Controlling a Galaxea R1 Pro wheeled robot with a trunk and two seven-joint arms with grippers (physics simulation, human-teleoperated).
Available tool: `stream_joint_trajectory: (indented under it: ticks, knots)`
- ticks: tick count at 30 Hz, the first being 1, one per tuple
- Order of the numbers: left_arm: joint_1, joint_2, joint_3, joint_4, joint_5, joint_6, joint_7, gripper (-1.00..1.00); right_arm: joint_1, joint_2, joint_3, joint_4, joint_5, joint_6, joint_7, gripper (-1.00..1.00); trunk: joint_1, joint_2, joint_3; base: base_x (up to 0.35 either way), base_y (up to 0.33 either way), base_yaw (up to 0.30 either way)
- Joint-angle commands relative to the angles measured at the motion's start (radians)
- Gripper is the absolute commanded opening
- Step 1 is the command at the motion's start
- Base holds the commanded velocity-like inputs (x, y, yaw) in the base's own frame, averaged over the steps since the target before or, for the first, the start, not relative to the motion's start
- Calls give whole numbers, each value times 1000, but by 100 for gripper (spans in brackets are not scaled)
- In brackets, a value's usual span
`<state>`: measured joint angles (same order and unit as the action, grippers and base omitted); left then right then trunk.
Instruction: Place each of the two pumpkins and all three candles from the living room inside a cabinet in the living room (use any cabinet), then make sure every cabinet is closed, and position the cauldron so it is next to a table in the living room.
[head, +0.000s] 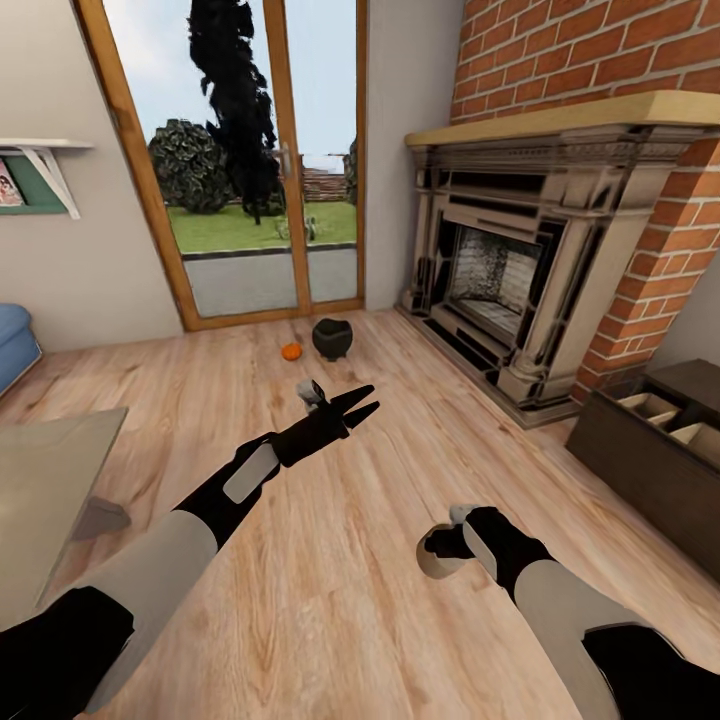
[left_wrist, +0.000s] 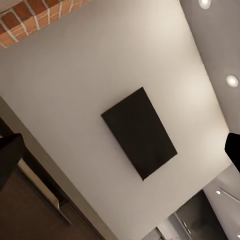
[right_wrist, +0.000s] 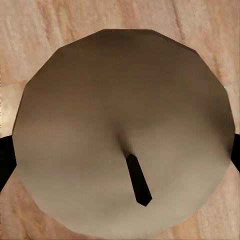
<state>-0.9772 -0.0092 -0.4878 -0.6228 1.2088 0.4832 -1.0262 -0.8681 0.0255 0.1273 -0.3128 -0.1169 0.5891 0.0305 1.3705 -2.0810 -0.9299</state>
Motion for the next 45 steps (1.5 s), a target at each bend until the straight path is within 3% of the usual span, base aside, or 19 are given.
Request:
stream_joint_trajectory:
  ticks: [1, 22, 45]
  knots:
    - [0, 0, 0, 0, 0, 0, 0, 100, 0, 0, 0, 0, -2, 0, -1, -100, 0, 0, 1, 335, 0, -151]
    - [0, 0, 0, 0, 0, 0, 0, 100, 0, -1, -1, 0, -4, -2, 5, -100, 0, 0, 13, 330, 0, -218]
    - [0, -6, 0, 0, -2, -2, 3, 100, 0, -1, -2, 1, -7, 0, 6, -100, 0, 0, 22, 10, 0, -282]
